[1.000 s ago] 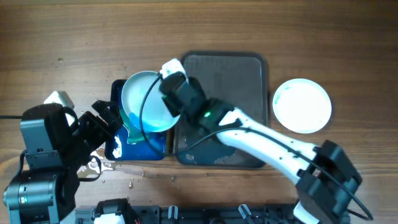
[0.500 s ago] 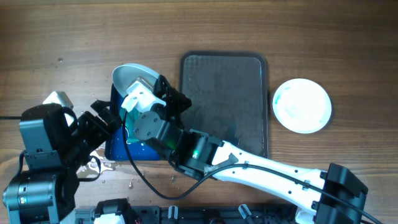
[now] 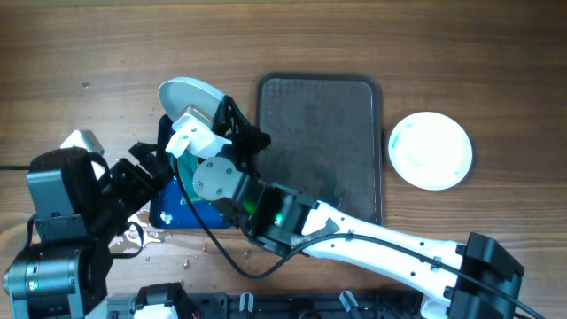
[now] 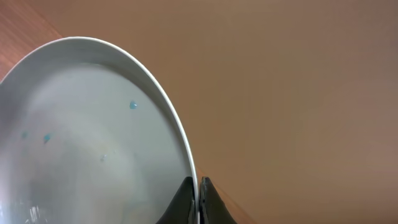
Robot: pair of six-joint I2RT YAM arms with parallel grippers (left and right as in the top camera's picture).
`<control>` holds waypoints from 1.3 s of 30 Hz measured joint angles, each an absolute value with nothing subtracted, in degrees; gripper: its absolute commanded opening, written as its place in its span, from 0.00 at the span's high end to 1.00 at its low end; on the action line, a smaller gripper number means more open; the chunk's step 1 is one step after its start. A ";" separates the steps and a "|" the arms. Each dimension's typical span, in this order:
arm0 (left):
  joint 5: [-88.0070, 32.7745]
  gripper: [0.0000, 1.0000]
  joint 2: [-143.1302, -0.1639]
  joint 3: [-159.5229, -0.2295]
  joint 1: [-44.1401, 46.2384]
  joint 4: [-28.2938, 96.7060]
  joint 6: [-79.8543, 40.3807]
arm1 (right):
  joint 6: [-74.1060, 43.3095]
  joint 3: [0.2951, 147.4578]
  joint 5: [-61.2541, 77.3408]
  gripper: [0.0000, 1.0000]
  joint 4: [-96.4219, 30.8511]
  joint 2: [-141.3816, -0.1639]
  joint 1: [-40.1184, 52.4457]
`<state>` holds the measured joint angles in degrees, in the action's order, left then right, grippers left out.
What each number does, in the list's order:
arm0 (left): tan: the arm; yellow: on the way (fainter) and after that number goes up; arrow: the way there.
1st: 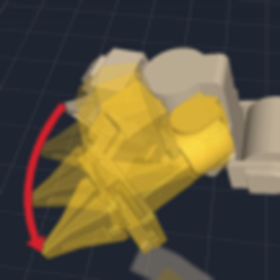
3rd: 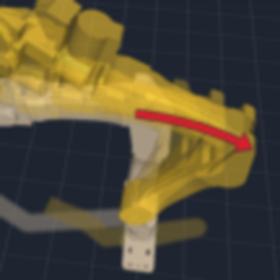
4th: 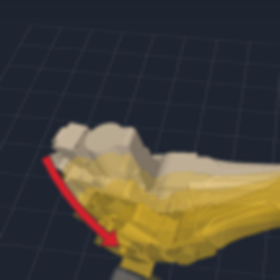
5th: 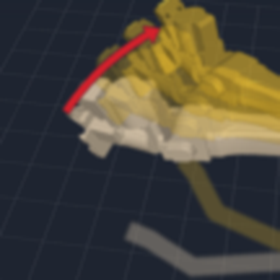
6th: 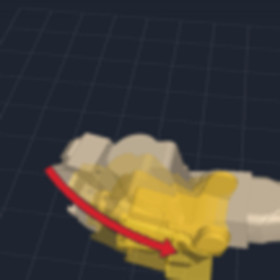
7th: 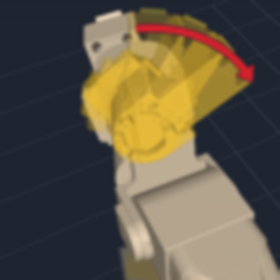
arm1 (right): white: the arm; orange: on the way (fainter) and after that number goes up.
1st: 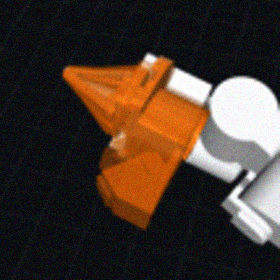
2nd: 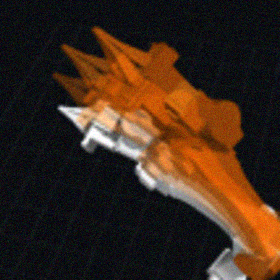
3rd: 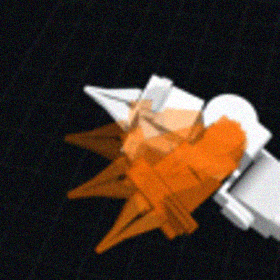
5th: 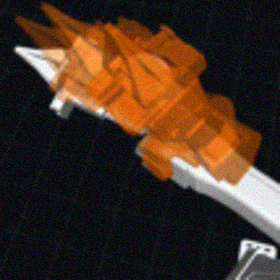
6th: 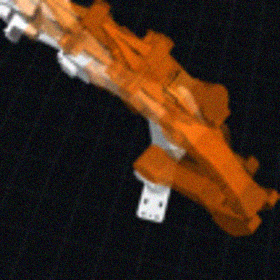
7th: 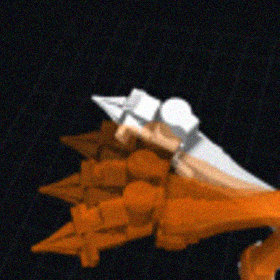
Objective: Clean dirty plates on tray and stack at the side
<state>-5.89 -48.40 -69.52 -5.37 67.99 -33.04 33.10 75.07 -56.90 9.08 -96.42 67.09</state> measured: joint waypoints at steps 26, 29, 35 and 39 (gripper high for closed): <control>-5.93 0.00 -48.40 -69.49 -5.37 68.16 -33.04 | -12.23 75.24 -34.17 0.96 -18.15 -91.15 40.73; -5.93 0.00 -48.40 -69.49 -5.37 68.16 -33.01 | -19.00 75.90 -20.32 0.96 -33.76 -81.08 21.71; -5.93 0.00 -48.40 -69.49 -5.37 68.18 -33.04 | -22.85 74.08 -4.32 0.96 -57.08 -87.68 -15.16; -5.93 0.00 -48.40 -69.49 -5.37 68.18 -33.04 | -22.26 65.87 3.75 0.66 -56.84 -94.37 -24.16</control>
<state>-5.93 -48.40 -69.49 -5.37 68.18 -33.04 -22.26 65.87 3.75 -56.84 -94.37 -24.16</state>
